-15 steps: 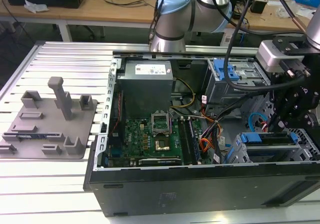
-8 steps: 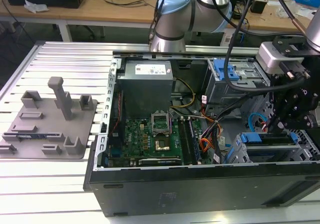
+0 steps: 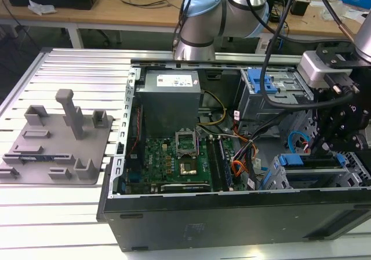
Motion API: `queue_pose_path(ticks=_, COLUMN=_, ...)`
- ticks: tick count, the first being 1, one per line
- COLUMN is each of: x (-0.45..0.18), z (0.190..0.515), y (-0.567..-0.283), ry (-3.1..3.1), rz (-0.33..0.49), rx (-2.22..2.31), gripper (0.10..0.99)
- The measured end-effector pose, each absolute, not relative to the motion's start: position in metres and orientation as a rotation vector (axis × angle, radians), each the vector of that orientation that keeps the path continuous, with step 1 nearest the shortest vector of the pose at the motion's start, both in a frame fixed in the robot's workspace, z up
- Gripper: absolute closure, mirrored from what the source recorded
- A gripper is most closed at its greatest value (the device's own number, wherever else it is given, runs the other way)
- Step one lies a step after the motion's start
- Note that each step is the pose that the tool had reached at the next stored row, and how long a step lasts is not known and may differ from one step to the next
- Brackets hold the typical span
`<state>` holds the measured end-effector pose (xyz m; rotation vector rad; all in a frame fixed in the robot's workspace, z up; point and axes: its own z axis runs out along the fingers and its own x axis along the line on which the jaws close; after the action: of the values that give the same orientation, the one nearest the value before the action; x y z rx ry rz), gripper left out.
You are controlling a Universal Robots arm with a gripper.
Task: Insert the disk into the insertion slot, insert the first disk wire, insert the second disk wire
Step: 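Insert the second disk wire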
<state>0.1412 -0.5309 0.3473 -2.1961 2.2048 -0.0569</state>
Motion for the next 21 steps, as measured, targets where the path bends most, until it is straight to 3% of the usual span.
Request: queue_pose_path(ticks=21, x=0.1421, z=0.338, y=-0.5323, ry=2.206, rz=-0.057, rx=-2.197, gripper=0.925)
